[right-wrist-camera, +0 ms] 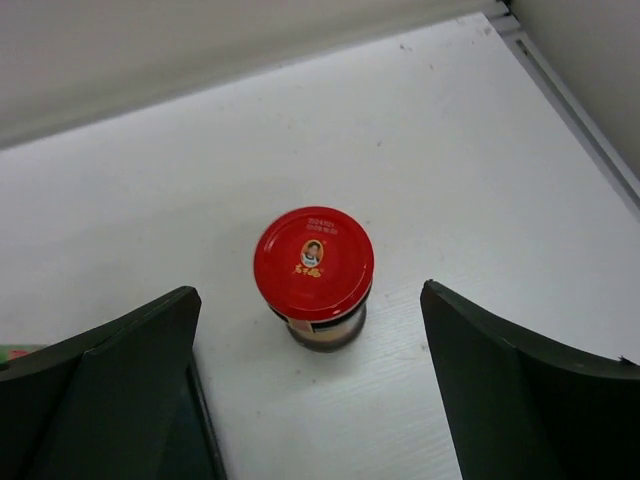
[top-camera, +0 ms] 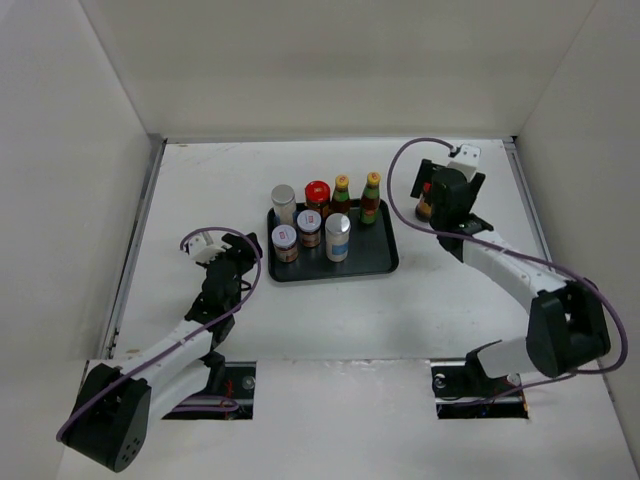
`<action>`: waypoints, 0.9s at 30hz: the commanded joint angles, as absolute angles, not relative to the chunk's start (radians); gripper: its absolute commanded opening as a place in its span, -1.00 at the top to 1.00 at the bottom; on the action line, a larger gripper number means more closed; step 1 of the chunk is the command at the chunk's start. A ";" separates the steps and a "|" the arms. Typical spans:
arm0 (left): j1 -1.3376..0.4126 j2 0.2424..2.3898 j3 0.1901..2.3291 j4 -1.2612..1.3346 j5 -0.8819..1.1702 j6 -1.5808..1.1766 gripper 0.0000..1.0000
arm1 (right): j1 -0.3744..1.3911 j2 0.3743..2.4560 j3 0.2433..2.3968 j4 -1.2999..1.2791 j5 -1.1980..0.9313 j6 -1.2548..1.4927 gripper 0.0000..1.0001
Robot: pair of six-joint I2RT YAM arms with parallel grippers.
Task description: Organize the condiment bottles
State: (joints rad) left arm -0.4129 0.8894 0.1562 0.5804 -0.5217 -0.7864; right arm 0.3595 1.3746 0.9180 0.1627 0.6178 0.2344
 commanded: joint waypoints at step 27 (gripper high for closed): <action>-0.403 0.861 0.144 0.615 -0.509 -0.793 -0.23 | 0.260 1.675 1.109 0.117 0.476 0.379 -0.44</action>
State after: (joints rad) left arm -0.4080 0.8749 0.1562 0.5804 -0.5182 -0.7864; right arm 0.2638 1.6890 1.0676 0.1066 0.5064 0.3447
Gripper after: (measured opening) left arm 0.611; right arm 0.752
